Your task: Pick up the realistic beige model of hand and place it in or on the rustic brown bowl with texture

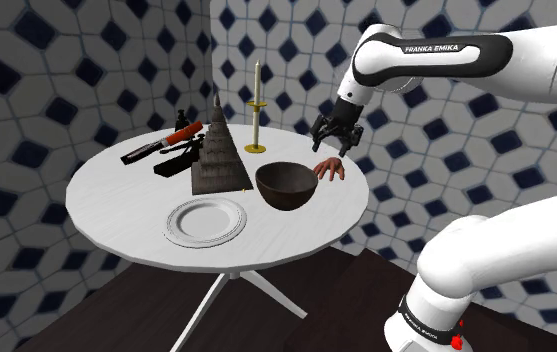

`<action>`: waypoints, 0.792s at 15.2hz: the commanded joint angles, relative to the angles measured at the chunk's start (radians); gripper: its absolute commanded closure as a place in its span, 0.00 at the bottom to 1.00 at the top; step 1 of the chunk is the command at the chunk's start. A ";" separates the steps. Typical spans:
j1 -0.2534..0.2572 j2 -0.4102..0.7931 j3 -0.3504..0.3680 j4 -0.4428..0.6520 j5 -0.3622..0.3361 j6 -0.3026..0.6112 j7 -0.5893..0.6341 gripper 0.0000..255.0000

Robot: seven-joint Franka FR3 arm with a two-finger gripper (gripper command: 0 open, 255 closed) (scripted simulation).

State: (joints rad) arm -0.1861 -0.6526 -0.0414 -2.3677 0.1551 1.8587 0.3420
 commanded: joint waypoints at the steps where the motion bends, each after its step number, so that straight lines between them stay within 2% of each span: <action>1: -0.036 0.023 -0.013 -0.024 0.016 0.073 0.059 0.00; 10: -0.187 0.112 -0.084 -0.138 0.094 0.377 0.283 0.00; 12: -0.187 0.121 -0.084 -0.146 0.099 0.396 0.284 0.00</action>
State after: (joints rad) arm -0.3701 -0.5389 -0.1240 -2.5047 0.2487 2.2338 0.6197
